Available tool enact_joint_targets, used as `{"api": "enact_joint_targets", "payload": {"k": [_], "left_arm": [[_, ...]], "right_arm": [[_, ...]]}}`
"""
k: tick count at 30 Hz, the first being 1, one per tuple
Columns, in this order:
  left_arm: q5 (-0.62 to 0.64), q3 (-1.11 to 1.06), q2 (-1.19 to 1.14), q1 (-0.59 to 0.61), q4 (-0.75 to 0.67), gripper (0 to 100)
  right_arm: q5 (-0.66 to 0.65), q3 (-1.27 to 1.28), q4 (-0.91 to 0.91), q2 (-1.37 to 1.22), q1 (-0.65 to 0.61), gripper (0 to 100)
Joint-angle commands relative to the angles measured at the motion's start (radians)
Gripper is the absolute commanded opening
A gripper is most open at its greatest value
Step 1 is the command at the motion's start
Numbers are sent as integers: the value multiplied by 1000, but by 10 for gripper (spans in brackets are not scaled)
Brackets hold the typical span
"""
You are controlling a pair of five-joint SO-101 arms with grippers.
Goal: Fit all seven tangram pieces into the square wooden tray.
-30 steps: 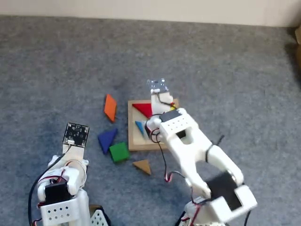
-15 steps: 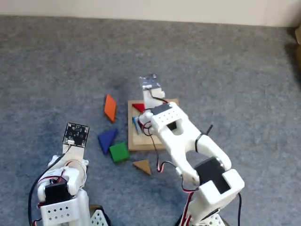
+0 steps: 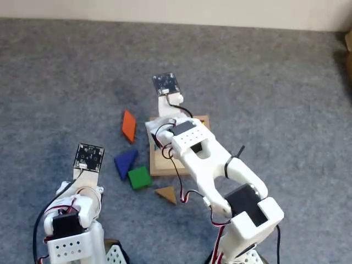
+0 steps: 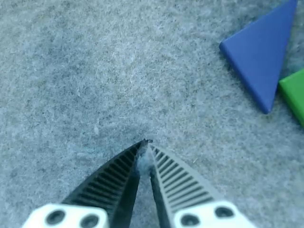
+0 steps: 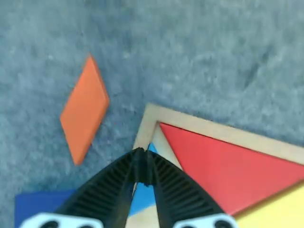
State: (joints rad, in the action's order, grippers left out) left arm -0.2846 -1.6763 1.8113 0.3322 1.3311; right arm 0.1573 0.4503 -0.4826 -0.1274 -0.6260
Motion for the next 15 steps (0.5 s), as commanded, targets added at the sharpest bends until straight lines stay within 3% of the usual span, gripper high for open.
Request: {"api": "enact_joint_targets", "payload": {"k": [1, 7, 15], "left_arm": [[6, -19, 5, 5, 3, 7], [6, -19, 5, 5, 3, 7], [6, -19, 5, 5, 3, 7]], "right_arm": [[-5, -5, 22, 53, -7, 19], [-8, 90, -67, 260, 31, 19], [-11, 403, -74, 676, 128, 19]]}}
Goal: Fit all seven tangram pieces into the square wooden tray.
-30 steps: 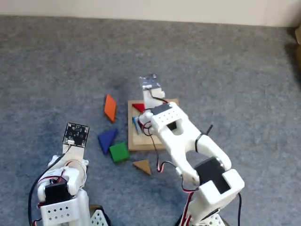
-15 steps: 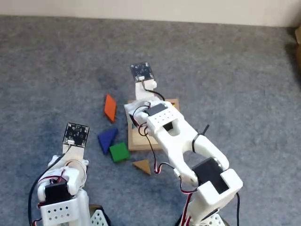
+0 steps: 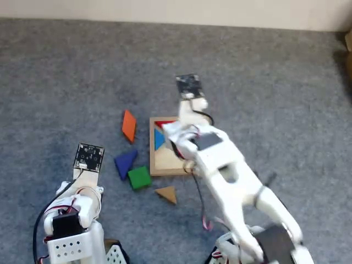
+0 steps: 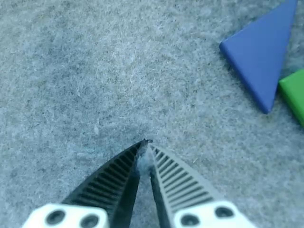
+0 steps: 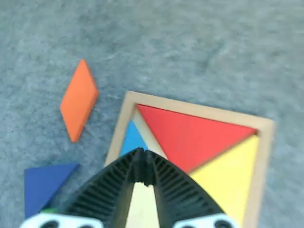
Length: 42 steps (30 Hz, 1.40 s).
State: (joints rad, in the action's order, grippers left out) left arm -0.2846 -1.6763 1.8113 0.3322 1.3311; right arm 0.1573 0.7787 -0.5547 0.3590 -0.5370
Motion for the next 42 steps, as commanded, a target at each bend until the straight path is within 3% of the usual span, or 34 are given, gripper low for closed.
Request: {"api": "enact_joint_targets", "payload": {"k": [1, 18, 27, 31, 37, 42], "left_arm": [[6, -19, 5, 5, 3, 7], [6, -19, 5, 5, 3, 7], [6, -19, 5, 5, 3, 7], [6, -19, 5, 5, 3, 7], [6, -19, 5, 5, 3, 7], [6, -19, 5, 5, 3, 6]], "right_arm": [[-11, 116, -2, 246, 50, 19], [-11, 773, -13, 1099, 232, 20], [-11, 854, -346, 1457, 232, 20], [-11, 851, -455, 1472, 257, 20], [-11, 857, -461, 1477, 392, 20], [-11, 972, -458, 1477, 414, 20]]}}
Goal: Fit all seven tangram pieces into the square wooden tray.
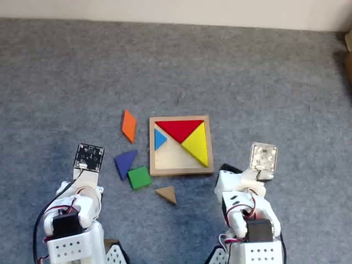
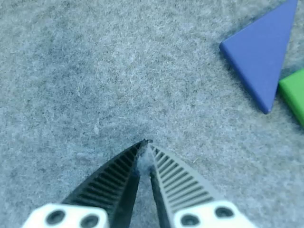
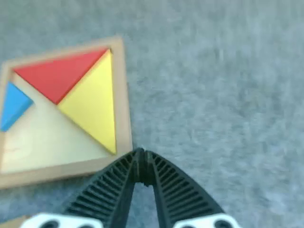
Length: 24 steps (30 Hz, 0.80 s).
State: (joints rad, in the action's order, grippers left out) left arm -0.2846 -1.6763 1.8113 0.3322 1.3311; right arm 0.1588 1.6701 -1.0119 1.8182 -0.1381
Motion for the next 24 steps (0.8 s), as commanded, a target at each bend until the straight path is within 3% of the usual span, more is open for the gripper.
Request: {"api": "enact_joint_targets", "payload": {"k": [1, 12, 21, 24], "left_arm": [[6, -19, 5, 5, 3, 6], [2, -10, 5, 12, 8, 6], [-3, 119, 7, 7, 6, 8], [-183, 228, 5, 5, 9, 30]], "right_arm": [[-12, 108, -5, 18, 15, 20], [-12, 153, -239, 18, 16, 16], [-12, 153, -240, 18, 16, 15], [-8, 153, -240, 18, 18, 15]]}}
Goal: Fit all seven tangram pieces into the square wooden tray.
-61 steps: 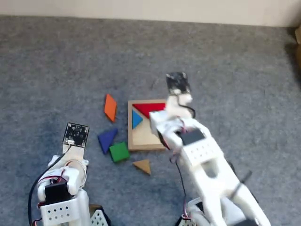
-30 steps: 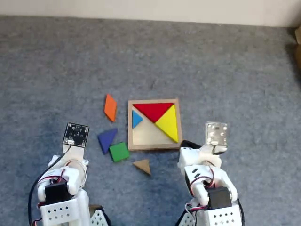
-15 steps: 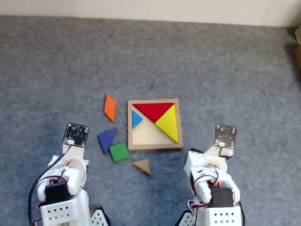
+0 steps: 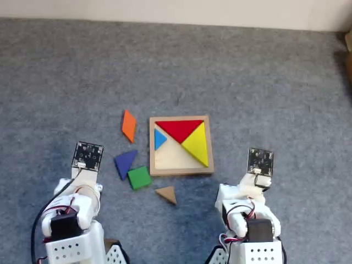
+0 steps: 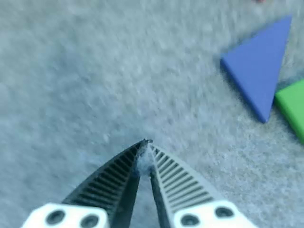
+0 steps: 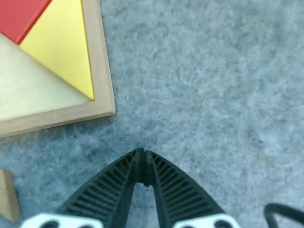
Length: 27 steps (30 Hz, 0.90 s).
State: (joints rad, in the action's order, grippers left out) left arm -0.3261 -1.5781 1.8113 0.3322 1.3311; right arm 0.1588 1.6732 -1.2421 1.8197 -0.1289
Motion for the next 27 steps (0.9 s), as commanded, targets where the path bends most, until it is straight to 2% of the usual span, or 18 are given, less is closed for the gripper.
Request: {"api": "enact_joint_targets", "payload": {"k": [1, 9, 15, 19, 27], "left_arm": [[-201, 166, 4, 5, 9, 51], [-284, 403, -36, -30, 170, 72], [-290, 530, -335, -81, 181, 189], [-290, 634, -584, -194, 181, 272], [-287, 777, -1001, -438, 140, 277]], "right_arm": [[-8, 150, -10, 16, 10, 15], [-6, 150, -10, 16, 10, 15], [-6, 150, -10, 16, 10, 15], [-6, 150, -10, 16, 10, 15], [-6, 150, -10, 16, 10, 15]]}}
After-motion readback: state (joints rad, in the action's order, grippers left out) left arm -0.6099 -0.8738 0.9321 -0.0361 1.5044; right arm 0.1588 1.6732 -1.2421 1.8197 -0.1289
